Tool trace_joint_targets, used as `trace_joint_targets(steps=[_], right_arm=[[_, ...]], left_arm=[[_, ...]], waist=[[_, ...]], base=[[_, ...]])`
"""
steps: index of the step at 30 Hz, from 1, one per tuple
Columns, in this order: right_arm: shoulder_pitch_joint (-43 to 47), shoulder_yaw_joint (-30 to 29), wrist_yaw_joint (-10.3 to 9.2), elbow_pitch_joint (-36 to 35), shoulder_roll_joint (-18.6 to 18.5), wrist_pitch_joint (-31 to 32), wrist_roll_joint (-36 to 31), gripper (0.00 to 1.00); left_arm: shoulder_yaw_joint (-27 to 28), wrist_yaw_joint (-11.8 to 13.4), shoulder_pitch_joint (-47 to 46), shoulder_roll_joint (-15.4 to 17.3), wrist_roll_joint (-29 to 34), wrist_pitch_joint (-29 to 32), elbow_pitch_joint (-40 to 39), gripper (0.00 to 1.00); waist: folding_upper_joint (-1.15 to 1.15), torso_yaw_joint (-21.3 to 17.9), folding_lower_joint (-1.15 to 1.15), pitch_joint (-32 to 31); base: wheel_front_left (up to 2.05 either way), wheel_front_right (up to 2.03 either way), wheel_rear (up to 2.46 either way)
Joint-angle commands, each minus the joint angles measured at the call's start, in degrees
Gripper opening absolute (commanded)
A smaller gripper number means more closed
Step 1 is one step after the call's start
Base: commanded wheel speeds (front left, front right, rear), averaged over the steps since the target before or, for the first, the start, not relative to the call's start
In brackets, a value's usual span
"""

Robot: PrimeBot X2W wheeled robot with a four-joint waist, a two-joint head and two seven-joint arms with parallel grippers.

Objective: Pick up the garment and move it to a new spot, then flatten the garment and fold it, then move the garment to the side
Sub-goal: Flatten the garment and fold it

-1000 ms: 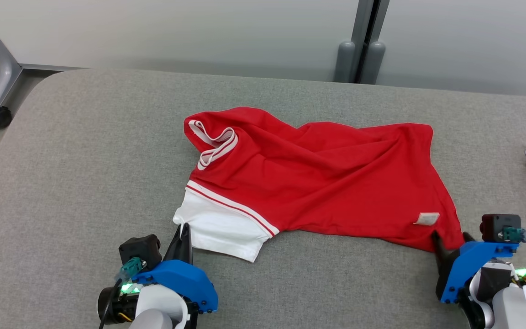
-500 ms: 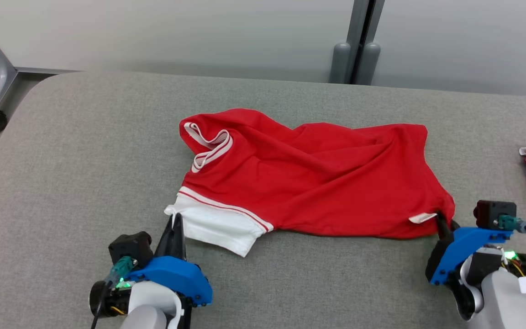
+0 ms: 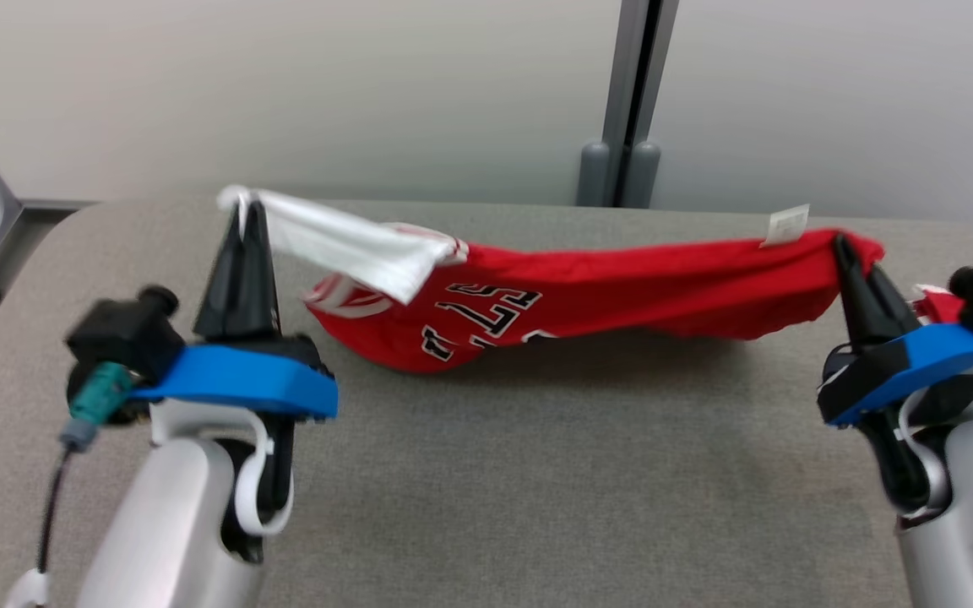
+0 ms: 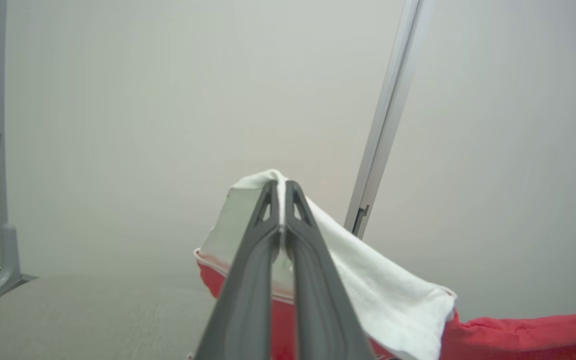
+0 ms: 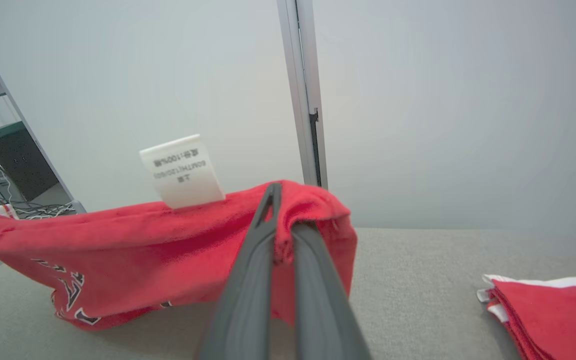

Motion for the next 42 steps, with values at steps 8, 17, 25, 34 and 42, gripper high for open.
trace_joint_targets(steps=[8, 17, 25, 34, 42], right_arm=[[5.44, -2.12, 0.03, -28.87, -2.76, 7.75, 4.36, 0.0], [8.32, -8.14, 0.03, -53.04, -3.39, 17.54, 5.94, 0.0], [9.53, -11.49, 0.03, -55.09, -2.35, 22.12, 7.59, 0.0], [-8.36, -5.67, 0.03, -36.45, -5.87, 17.71, 5.12, 0.0], [-36.93, 2.92, 0.02, -9.83, -3.28, 6.78, -5.16, 0.0]], left_arm=[[2.24, -0.05, -7.87, 6.62, 3.22, 4.03, -20.13, 0.0], [3.85, 0.09, -15.46, 12.21, 6.05, 12.24, -32.78, 0.0], [3.15, -0.45, -19.33, 12.94, 4.85, 17.23, -32.75, 0.0], [1.67, -3.61, -32.99, 12.16, 5.42, 16.4, -17.77, 0.0], [0.06, -5.29, -53.04, 8.26, 9.7, 5.44, 2.78, 0.0]], waist=[[0.0, -3.97, 0.0, -4.82], [0.0, -7.26, 0.0, -4.75], [0.0, -8.52, 0.0, 0.07], [0.0, -9.33, 0.0, 14.59], [0.0, -8.29, 0.0, 22.48]], base=[[0.0, 0.0, 0.0], [0.0, 0.0, 0.0], [0.0, 0.0, 0.0], [0.0, 0.0, 0.0], [0.0, 0.0, 0.0]])
